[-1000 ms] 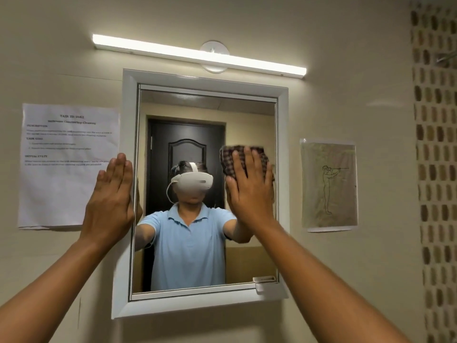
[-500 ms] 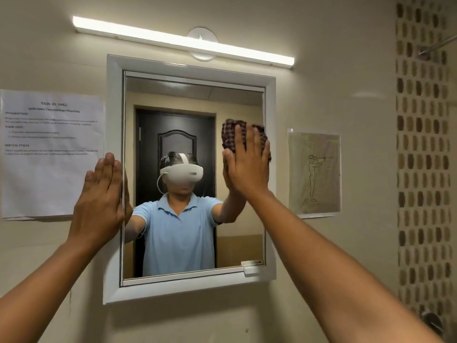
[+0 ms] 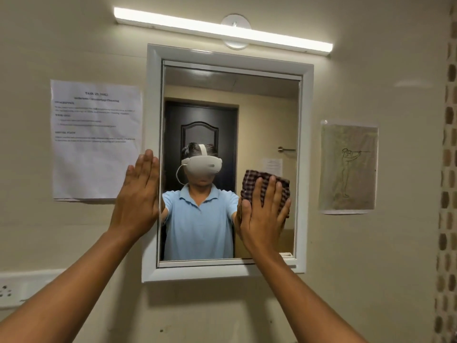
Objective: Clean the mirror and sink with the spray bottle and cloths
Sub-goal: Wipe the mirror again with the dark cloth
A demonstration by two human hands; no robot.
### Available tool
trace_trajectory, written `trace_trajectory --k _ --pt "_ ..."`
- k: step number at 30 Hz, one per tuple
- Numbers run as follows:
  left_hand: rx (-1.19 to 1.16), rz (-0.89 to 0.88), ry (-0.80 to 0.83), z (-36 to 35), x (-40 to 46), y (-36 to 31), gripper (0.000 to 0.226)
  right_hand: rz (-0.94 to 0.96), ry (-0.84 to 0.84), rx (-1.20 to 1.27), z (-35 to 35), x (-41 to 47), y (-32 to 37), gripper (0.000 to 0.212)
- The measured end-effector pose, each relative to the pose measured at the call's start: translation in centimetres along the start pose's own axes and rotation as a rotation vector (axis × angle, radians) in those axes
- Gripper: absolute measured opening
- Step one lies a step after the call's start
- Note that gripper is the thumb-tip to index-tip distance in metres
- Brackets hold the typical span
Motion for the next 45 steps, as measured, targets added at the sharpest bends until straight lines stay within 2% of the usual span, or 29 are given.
trace_trajectory --k 7,13,17,21,32,38,45 --pt "-0.005 -0.022 0.016 0.0 -0.6 0.4 0.074 0.221 -0.004 0.081 0.5 8.0 8.7 0.062" --pt "-0.066 -0.035 0.039 -0.3 -1.1 1.0 0.086 0.282 0.003 0.088 0.9 13.7 16.6 0.062" --pt "-0.107 -0.051 0.043 -0.5 -1.5 1.1 0.066 0.277 -0.021 0.084 0.1 12.2 17.9 0.063" --pt "-0.135 -0.045 0.06 -0.8 -2.1 1.4 0.067 0.288 -0.03 0.099 -1.0 8.1 18.0 0.06" --pt "-0.17 0.003 0.128 -1.8 -6.9 1.6 0.066 0.367 0.163 0.013 -2.5 -5.4 16.4 0.068" --pt "-0.081 0.044 0.126 -2.3 -7.9 0.8 0.076 0.5 0.206 -0.036 -2.2 -4.6 12.6 0.067" --pt "-0.022 0.05 0.111 -2.4 -7.9 0.8 0.078 0.356 0.17 -0.067 -0.1 0.2 5.2 0.066"
Point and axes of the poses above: each hand's wrist, its own x-axis towards the middle knuckle, its own z-axis out of the back of the hand, y = z × x, the point moved 4 cm from there along x, towards the middle knuckle, and after that the axes turned 12 degrees about z, right-handed, at the moved point
